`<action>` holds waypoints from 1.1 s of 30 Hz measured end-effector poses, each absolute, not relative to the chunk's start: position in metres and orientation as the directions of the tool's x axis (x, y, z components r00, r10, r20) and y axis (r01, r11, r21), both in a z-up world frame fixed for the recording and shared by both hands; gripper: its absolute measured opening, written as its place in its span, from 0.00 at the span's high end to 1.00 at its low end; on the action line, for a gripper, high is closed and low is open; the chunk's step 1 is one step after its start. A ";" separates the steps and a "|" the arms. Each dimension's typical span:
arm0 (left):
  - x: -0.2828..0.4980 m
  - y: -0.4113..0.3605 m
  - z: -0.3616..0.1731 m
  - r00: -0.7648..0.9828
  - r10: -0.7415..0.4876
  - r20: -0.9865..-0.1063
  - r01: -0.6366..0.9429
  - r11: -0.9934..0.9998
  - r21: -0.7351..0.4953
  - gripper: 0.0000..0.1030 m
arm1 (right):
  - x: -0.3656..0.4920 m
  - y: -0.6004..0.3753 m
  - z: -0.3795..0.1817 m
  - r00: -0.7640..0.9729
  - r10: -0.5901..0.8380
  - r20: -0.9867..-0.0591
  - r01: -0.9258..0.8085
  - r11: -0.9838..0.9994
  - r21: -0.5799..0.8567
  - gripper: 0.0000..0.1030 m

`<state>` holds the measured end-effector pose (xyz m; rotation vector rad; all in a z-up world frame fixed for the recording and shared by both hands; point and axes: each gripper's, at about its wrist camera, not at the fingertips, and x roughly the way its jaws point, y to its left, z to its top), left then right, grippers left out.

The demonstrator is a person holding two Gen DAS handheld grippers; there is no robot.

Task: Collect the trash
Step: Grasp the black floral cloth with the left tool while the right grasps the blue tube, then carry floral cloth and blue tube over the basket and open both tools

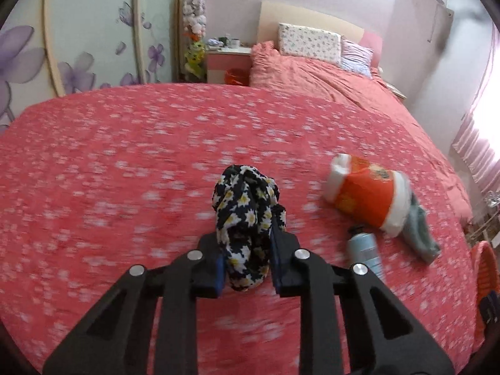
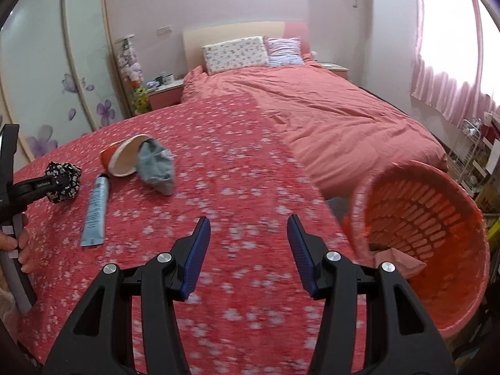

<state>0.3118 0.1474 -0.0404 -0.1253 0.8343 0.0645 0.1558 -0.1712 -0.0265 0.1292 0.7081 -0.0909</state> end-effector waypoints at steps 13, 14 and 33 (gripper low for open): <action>0.289 0.211 -0.055 0.630 0.090 -0.772 -0.193 0.980 -0.043 0.66 | 0.211 -0.077 -0.034 0.699 0.151 -0.699 -0.064 0.987 0.148 0.51; 0.291 0.212 -0.056 0.626 0.084 -0.775 -0.191 0.980 -0.048 0.67 | 0.217 -0.069 -0.035 0.694 0.163 -0.701 -0.081 0.986 0.148 0.52; 0.291 0.226 -0.059 0.630 0.043 -0.776 -0.186 0.978 -0.096 0.64 | 0.273 -0.012 -0.051 0.619 0.176 -0.765 -0.105 0.984 0.142 0.63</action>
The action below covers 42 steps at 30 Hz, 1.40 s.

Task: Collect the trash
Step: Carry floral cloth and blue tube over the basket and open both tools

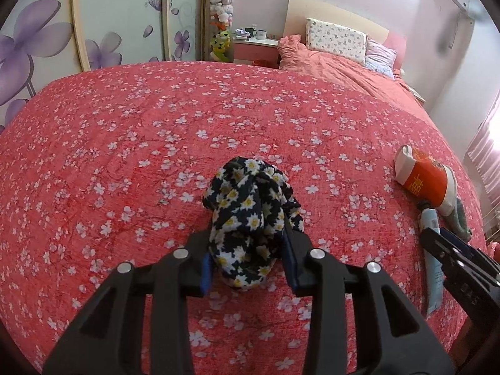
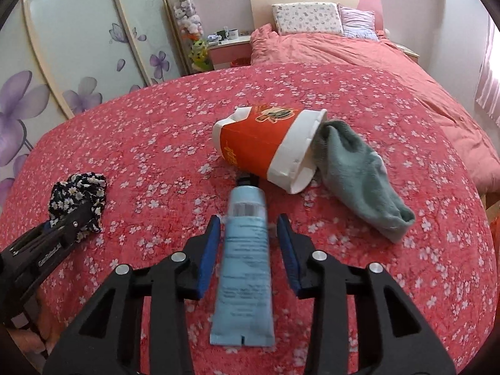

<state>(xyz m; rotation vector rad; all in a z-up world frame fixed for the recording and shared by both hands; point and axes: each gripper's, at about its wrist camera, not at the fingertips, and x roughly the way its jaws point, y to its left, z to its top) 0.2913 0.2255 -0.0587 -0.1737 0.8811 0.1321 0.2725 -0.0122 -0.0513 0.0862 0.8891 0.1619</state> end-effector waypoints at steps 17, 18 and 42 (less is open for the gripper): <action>0.289 0.231 -0.059 0.632 0.035 -0.774 -0.184 0.977 -0.106 0.64 | 0.273 -0.012 -0.054 0.633 0.137 -0.762 -0.099 0.990 0.096 0.72; 0.289 0.230 -0.059 0.631 0.037 -0.775 -0.184 0.978 -0.103 0.64 | 0.273 -0.012 -0.054 0.633 0.140 -0.762 -0.100 0.990 0.098 0.73; 0.261 0.209 -0.015 0.709 -0.069 -0.702 -0.105 0.974 -0.201 0.82 | 0.205 -0.073 -0.016 0.710 0.227 -0.666 -0.096 0.969 0.227 0.73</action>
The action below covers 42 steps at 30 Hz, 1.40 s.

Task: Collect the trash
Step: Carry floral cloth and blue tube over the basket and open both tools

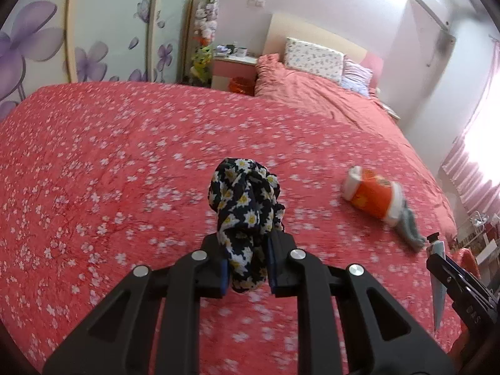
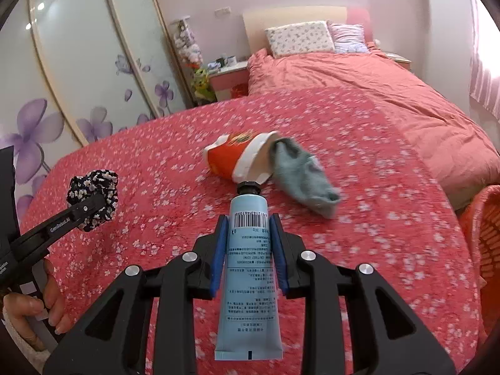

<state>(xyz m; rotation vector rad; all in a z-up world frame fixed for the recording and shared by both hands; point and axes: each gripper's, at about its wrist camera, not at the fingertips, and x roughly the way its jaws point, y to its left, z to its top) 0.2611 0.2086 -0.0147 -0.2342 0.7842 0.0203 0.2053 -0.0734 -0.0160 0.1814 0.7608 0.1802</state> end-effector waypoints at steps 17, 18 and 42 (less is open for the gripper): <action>0.224 0.081 0.044 0.731 -0.296 -0.614 0.188 0.954 -0.236 0.82 | 0.149 -0.176 0.022 0.832 0.113 -0.544 0.055 0.958 0.283 0.73; 0.223 0.073 0.046 0.729 -0.310 -0.610 0.206 0.949 -0.237 0.82 | 0.146 -0.180 0.023 0.836 0.105 -0.538 0.062 0.957 0.283 0.73; 0.195 -0.141 0.038 0.519 -0.600 -0.609 0.551 0.779 -0.298 0.82 | 0.091 -0.333 0.010 0.859 -0.179 -0.480 0.377 0.855 0.356 0.73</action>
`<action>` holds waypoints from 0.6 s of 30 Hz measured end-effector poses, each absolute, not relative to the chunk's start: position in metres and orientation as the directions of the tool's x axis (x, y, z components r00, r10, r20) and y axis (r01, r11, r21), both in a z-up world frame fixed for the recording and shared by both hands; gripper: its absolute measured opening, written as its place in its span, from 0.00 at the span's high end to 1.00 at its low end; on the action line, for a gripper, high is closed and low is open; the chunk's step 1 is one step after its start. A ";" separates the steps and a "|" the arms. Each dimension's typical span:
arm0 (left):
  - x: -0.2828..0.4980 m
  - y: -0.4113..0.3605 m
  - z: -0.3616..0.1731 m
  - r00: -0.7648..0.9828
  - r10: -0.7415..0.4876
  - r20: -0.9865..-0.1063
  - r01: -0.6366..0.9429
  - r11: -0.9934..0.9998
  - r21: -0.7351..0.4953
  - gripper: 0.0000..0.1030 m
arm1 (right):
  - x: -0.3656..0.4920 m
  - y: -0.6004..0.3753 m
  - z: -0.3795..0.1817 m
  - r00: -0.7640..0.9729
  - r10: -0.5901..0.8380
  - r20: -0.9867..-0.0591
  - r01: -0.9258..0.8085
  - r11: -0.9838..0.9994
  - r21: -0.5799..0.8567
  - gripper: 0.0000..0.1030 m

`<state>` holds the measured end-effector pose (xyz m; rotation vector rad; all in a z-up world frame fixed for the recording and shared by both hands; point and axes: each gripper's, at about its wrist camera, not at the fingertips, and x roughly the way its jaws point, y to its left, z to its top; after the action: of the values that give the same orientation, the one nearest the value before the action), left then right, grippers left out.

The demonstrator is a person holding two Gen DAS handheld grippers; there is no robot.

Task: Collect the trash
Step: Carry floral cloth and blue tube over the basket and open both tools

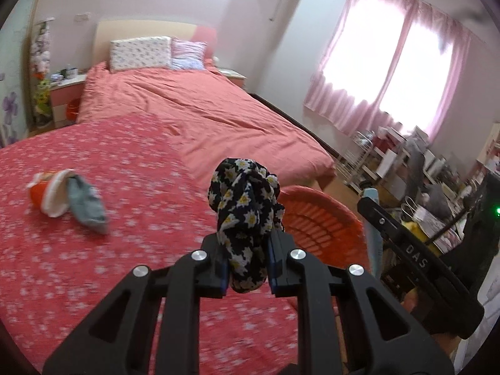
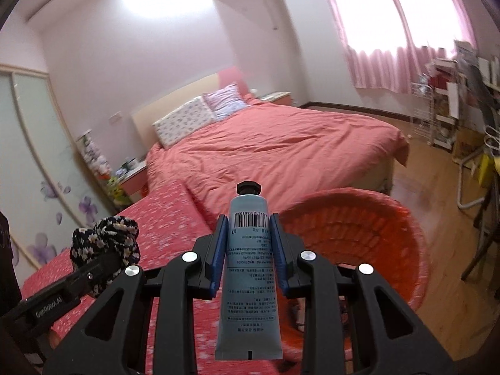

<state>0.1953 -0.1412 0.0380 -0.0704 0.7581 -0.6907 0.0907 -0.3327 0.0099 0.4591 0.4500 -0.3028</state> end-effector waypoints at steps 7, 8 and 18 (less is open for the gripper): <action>0.191 -0.201 0.017 0.438 -0.632 -0.640 0.618 0.728 -0.296 0.82 | 0.085 -0.362 -0.004 0.836 -0.222 -0.501 0.440 0.817 0.373 0.73; 0.190 -0.209 0.014 0.428 -0.634 -0.644 0.624 0.723 -0.297 0.82 | 0.084 -0.367 -0.007 0.833 -0.228 -0.505 0.449 0.811 0.375 0.73; 0.192 -0.261 -0.011 0.387 -0.624 -0.679 0.657 0.703 -0.273 0.71 | 0.081 -0.397 -0.020 0.810 -0.231 -0.539 0.494 0.765 0.414 0.73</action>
<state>0.1916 -0.2607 -0.0108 0.0431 0.8446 -0.8155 0.0808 -0.3971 -0.0201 0.5760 0.4849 -0.4110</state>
